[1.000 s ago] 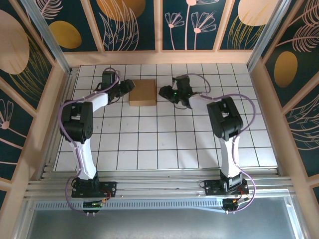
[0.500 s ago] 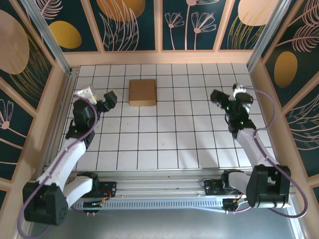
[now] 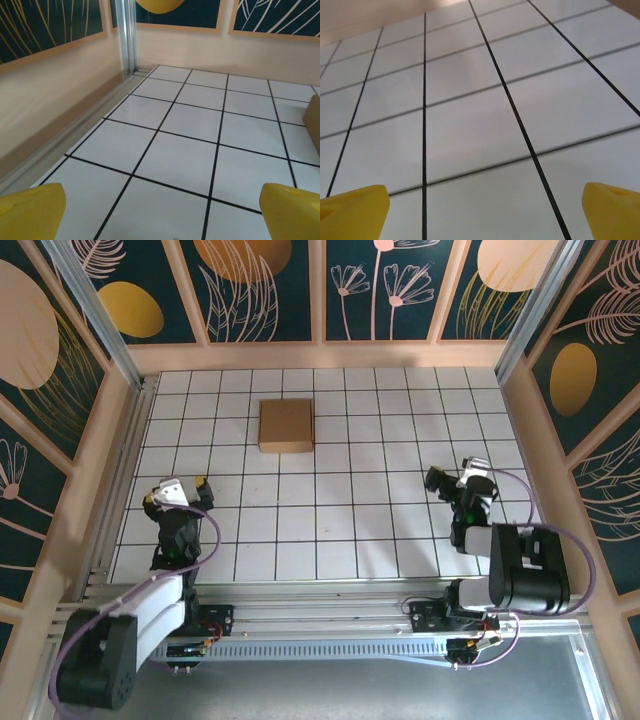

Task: Fold the paper box

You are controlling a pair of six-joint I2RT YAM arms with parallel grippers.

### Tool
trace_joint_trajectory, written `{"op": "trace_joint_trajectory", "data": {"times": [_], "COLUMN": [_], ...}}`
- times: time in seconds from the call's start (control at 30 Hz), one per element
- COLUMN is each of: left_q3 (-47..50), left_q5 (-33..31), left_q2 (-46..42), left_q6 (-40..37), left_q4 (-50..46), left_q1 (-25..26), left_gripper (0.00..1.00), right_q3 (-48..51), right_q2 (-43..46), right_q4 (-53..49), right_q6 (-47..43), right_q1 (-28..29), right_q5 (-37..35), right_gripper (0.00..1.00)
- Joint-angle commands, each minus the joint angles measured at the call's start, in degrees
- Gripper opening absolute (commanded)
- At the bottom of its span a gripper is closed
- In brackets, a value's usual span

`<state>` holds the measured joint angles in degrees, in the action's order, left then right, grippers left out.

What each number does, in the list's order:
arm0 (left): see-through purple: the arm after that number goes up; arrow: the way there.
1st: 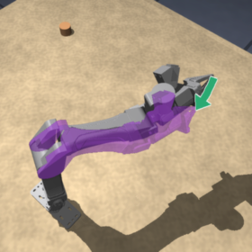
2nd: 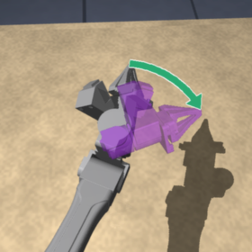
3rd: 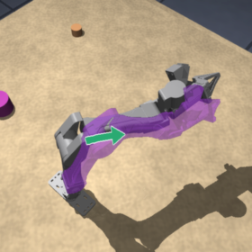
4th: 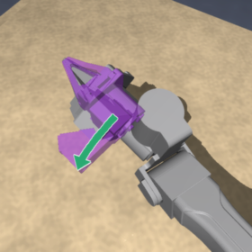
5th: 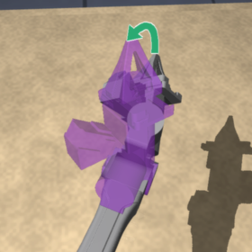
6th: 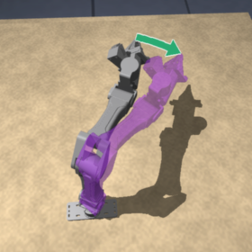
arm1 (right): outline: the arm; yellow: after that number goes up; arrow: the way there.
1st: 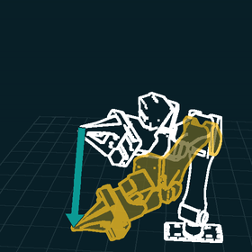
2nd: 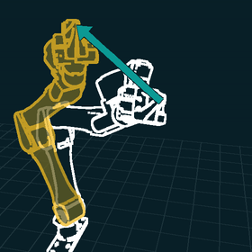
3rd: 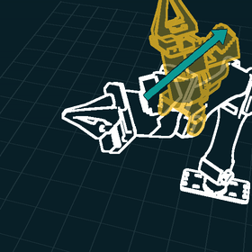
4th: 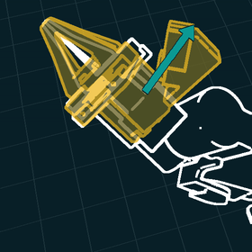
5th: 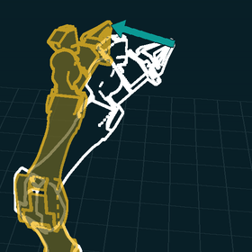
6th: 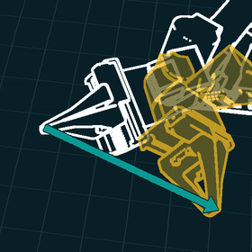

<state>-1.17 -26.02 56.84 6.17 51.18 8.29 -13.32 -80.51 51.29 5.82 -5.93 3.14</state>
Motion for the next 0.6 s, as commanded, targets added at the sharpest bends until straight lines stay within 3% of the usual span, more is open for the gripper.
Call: {"op": "trace_joint_trajectory", "data": {"times": [0.0,0.03,0.07,0.13,0.23,0.27,0.33,0.43,0.57], "left_q3": [-3.0,-4.5,-5.5,-6.8,-8.8,-8.9,-11.9,-12.0,-11.8], "left_q5": [1.4,2.8,3.7,6.2,12.1,12.9,13.4,11.3,11.2], "left_q2": [10.1,13.4,15.5,20.2,29.2,31.6,29.5,30.1,30.2], "left_q6": [-3.4,-4.2,-4.5,-4.4,-1.8,-1.7,-1.3,-0.3,-0.5], "left_q4": [15.7,17.4,18.5,23.7,27.4,31.2,21.5,22.3,22.6], "left_q1": [-0.2,-0.3,-0.4,-1.8,-5.7,-6.2,-6.6,-6.7,-6.7], "left_gripper": [0.99,0.99,0.99,0.99,0.99,0.99,0.99,0.99,0.99], "right_q3": [-2.5,-3.0,-2.2,3.0,5.8,6.2,5.1,1.0,1.1], "right_q2": [-6.3,-7.2,-6.9,-10.6,-9.6,-9.6,-9.8,-9.3,-9.5], "right_q4": [17.3,16.6,17.4,31.9,35.2,35.6,34.0,25.7,26.1], "right_q6": [-1.7,-4.9,-5.9,-4.6,-1.5,-2.3,-3.2,-4.4,-4.8], "right_q1": [-0.4,1.3,3.3,3.1,2.1,2.3,2.3,2.3,2.9], "right_q5": [4.8,6.1,3.1,2.0,-5.1,-4.2,-0.7,1.9,1.6], "right_gripper": [0.99,0.99,0.99,0.99,0.99,0.99,0.99,0.99,0.99]}}
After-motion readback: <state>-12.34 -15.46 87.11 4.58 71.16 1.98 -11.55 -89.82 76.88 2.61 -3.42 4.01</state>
